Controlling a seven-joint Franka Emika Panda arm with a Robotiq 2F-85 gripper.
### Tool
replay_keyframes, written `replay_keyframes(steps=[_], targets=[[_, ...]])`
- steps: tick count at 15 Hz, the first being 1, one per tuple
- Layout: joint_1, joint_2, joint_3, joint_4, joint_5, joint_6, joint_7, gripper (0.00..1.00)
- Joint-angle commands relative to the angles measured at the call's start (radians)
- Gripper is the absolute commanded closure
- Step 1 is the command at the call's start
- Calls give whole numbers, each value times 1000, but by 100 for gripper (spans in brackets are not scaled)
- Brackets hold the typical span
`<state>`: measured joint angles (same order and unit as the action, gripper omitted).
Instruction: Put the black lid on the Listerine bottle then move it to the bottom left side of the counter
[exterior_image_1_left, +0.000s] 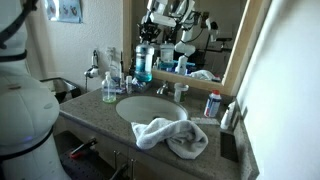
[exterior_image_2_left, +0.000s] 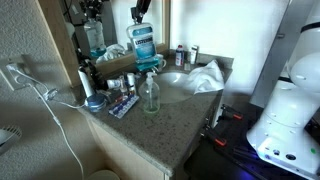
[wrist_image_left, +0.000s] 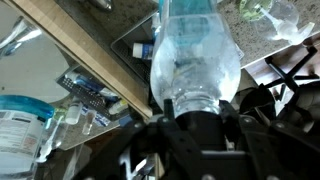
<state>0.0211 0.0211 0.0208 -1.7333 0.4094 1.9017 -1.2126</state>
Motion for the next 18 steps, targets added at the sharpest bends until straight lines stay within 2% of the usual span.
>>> replay_keyframes(steps=[1,2,3,14,15,18], targets=[[-23,-26,-20,3,38,20,35,77],[-29,-26,-30,1,34,50,69,77],[-16,-4,-17,3,13,18,29,52],[-30,-5,-30,3,14,34,46,52],[-30,-5,-30,3,14,34,46,77],[-24,-30,-23,-29,19,38,30,77]])
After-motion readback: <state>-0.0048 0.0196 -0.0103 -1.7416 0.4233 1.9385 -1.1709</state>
